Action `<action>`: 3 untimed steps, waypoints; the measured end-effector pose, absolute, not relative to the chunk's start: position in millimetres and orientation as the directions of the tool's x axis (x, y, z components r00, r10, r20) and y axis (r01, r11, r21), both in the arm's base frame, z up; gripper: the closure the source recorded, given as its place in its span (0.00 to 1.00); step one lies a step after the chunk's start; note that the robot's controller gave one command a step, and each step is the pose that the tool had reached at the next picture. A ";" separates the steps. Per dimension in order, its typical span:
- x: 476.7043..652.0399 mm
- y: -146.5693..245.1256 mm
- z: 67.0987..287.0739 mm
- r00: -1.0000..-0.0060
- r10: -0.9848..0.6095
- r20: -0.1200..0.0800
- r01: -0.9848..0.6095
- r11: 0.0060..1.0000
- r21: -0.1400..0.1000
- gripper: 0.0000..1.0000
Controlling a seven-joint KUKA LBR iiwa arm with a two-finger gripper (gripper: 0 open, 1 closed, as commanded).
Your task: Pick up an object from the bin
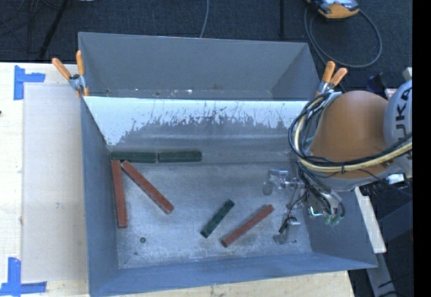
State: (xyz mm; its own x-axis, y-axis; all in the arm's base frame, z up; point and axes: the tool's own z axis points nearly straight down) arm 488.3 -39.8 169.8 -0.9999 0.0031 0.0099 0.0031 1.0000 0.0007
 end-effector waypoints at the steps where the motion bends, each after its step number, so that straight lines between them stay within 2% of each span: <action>1: 490.1 -39.6 173.7 -1.000 0.001 0.002 0.001 1.000 0.000 0.00; 2: 498.3 -27.3 140.2 -0.991 -0.135 -0.005 -0.135 0.991 -0.002 0.00; 3: 500.2 -14.6 111.1 -0.958 -0.288 0.004 -0.288 0.958 0.002 0.00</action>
Offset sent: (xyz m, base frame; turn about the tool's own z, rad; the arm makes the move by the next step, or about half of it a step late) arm 0.0212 0.0390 -0.0998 -0.3864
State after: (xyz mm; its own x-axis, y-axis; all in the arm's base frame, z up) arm 500.2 -14.6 111.1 -0.9577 -0.2877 0.0042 -0.2877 0.9577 0.0022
